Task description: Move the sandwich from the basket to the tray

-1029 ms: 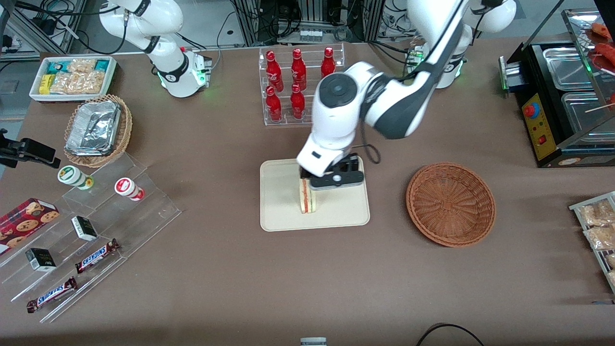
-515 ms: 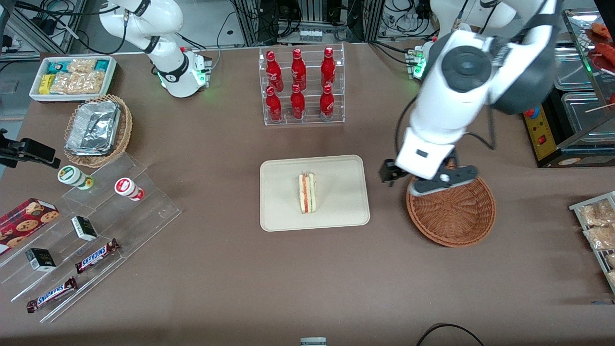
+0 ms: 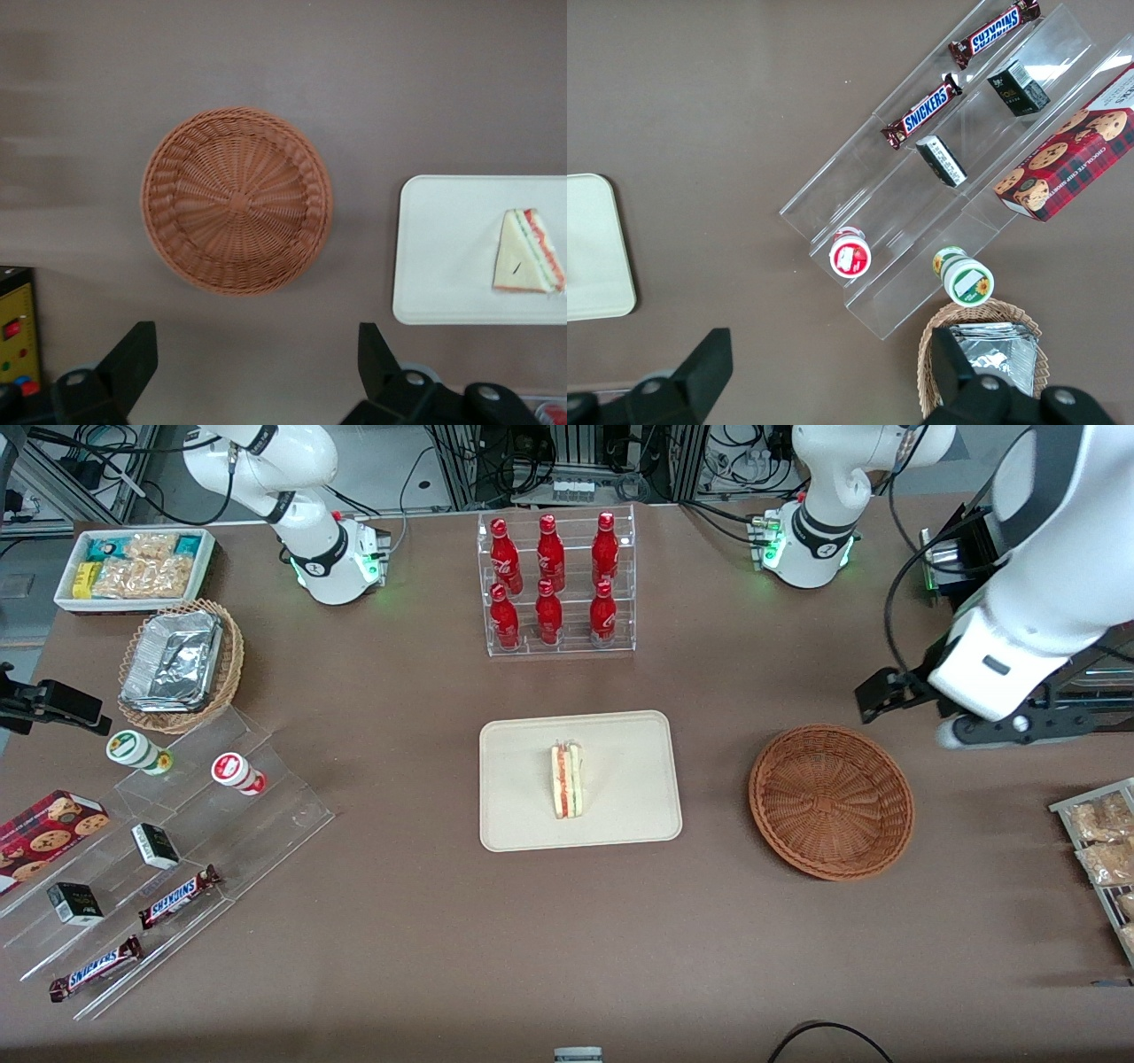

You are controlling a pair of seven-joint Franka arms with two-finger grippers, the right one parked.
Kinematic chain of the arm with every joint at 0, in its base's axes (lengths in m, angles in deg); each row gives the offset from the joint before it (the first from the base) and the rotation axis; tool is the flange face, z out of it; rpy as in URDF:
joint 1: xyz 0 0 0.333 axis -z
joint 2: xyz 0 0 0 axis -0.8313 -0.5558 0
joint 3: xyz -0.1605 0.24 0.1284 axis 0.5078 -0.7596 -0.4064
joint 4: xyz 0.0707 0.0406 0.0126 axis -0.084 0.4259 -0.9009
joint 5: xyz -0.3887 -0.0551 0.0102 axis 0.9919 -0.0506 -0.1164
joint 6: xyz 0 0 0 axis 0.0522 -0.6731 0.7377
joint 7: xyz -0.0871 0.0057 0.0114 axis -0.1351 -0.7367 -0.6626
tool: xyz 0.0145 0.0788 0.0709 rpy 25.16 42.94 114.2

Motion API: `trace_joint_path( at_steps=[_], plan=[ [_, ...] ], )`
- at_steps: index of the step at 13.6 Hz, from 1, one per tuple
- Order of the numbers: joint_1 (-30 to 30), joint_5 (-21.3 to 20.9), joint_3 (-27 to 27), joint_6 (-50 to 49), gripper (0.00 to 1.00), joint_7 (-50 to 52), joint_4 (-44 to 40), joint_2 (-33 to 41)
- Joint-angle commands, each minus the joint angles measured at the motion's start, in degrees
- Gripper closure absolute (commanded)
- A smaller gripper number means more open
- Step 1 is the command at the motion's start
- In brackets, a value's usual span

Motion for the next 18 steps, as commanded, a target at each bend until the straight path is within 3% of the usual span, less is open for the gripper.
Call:
trace_joint_path(
  at_steps=[1,4,6,10,12,18],
  plan=[
    [-1.53,0.61,0.74,-1.24,0.0,-2.75,2.32,3.91],
    [-1.53,-0.53,0.57,-1.94,0.0,-3.28,3.37,6.02],
    [-1.62,-2.38,0.57,-2.11,0.0,-3.46,-0.2,3.49],
    [-1.79,-2.47,-1.89,-2.21,0.0,-9.92,-0.32,3.3],
    [-4.86,-2.3,-1.63,-2.73,0.0,-14.08,-0.14,3.74],
    [-7.07,-0.8,-1.98,-2.47,0.0,-15.41,0.74,4.8]
  ],
)
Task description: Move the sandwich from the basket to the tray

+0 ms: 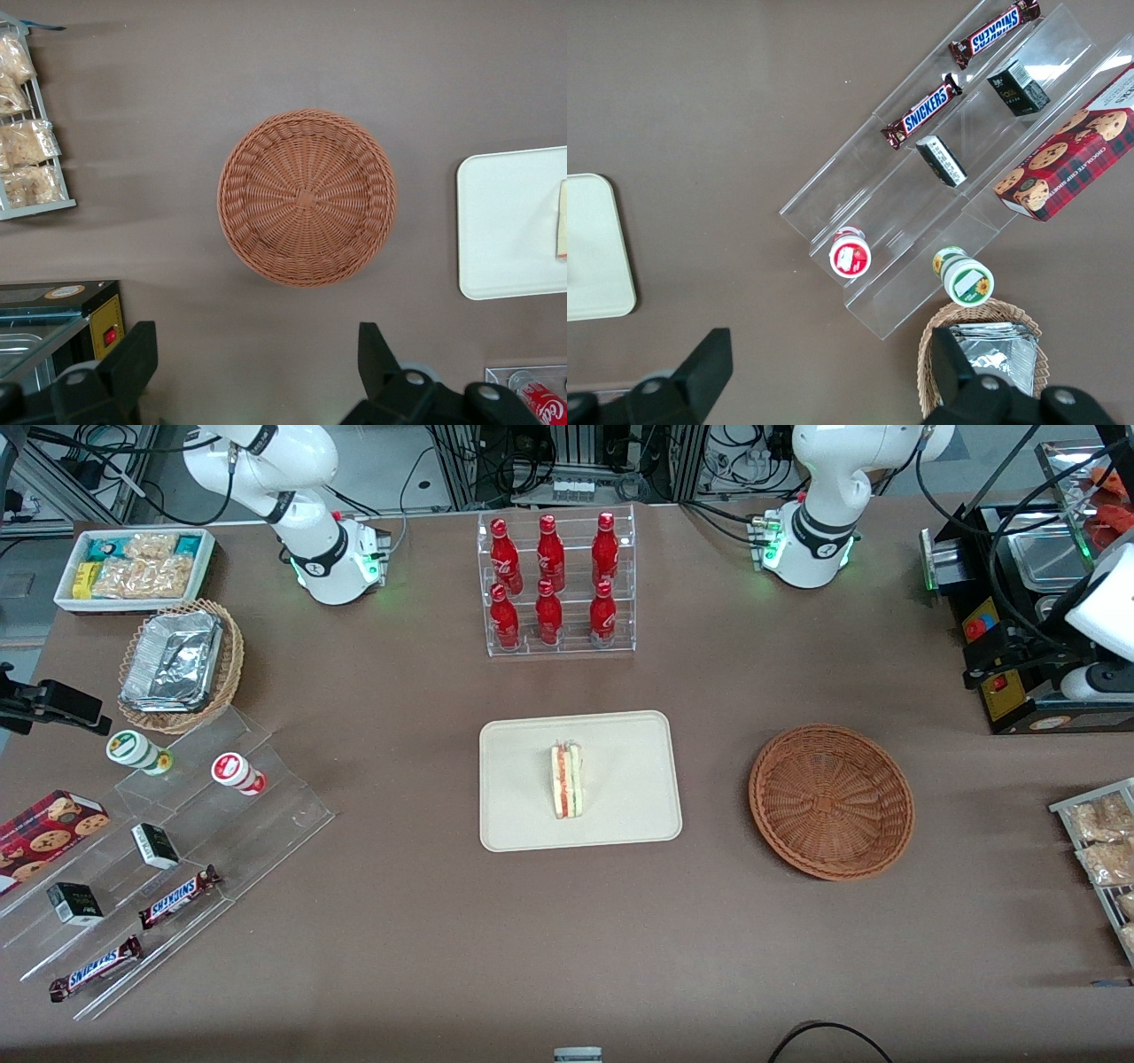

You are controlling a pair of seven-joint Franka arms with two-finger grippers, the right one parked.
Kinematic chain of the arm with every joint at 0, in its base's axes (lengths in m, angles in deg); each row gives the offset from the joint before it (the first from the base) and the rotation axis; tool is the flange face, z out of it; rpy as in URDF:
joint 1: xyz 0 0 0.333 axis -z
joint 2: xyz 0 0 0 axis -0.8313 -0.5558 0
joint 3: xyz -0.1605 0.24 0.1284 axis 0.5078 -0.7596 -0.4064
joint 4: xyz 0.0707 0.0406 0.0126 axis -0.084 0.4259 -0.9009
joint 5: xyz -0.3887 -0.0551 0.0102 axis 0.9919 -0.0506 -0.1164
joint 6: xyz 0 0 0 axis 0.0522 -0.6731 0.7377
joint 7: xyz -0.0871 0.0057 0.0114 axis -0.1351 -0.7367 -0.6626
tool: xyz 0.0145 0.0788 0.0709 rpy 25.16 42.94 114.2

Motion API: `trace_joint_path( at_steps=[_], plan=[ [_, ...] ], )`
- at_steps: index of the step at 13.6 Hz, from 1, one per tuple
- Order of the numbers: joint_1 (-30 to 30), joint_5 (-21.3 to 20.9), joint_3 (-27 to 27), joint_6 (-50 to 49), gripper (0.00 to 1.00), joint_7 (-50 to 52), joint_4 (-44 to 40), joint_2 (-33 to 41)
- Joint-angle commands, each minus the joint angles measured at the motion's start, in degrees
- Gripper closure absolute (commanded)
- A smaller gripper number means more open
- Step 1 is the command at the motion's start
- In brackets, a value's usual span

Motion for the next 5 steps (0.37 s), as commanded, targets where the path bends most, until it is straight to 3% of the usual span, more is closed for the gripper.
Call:
trace_joint_path(
  at_steps=[1,5],
  plan=[
    [-1.2,0.97,0.31,-0.39,0.0,-1.81,-0.51,0.44],
    [-1.11,1.32,0.31,-0.74,0.0,-1.47,-1.31,0.27]
  ],
)
